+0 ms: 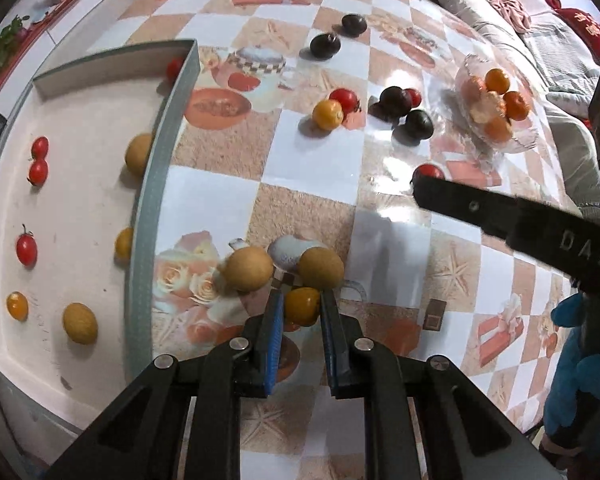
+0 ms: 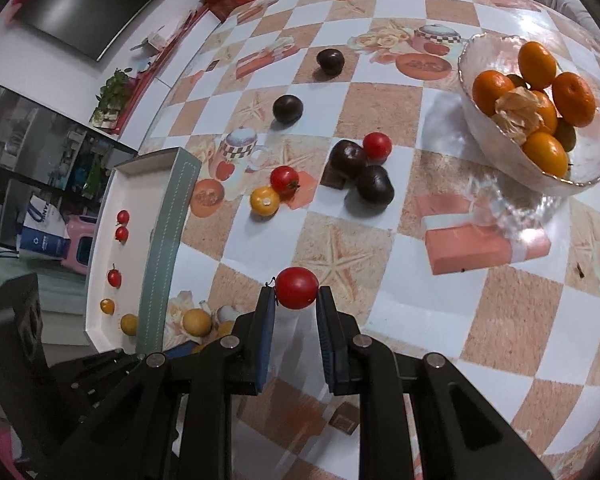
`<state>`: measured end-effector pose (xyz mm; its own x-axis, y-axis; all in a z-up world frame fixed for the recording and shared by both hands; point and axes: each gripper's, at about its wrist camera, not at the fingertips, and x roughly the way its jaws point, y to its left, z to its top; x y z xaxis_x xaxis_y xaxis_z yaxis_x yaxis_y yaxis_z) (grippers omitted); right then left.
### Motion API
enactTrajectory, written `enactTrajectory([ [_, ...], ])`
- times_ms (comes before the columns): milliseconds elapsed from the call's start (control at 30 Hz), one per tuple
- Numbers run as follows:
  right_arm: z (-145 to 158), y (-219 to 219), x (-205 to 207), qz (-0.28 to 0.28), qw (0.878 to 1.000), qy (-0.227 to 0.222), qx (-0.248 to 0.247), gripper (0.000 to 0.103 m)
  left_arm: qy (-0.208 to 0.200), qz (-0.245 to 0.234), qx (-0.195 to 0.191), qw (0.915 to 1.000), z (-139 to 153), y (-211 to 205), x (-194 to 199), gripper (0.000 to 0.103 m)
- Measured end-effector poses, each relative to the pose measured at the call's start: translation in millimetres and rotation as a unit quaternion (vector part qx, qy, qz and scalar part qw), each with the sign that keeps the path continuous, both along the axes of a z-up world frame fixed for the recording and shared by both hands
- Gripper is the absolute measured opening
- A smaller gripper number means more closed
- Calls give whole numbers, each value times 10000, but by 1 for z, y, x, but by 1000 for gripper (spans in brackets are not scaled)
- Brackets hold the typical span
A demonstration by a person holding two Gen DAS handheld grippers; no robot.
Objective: Organize fruits
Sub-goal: 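Carry the yellow and red cherry tomatoes over the white tray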
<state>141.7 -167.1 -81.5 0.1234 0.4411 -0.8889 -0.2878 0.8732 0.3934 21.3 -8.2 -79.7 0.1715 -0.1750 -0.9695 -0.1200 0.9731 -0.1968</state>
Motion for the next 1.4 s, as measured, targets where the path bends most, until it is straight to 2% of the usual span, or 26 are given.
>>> enactTrajectory([
  [300,22,30,-7,172,9998,-124,-45,23,-293,40,-8,9996,24,35,4,19],
  [733,45,111,-12,759,9965,-341,-5,23,-489,699,285,9959,40,125,1,19],
  [1067,40,175,-14,1182,9924,-327,-21,23,-432,843,596,9937,23,178,12,19],
  [1400,19,210,4,1307,9910,-233,-186,23,-382,796,627,9941,3,191,33,19],
])
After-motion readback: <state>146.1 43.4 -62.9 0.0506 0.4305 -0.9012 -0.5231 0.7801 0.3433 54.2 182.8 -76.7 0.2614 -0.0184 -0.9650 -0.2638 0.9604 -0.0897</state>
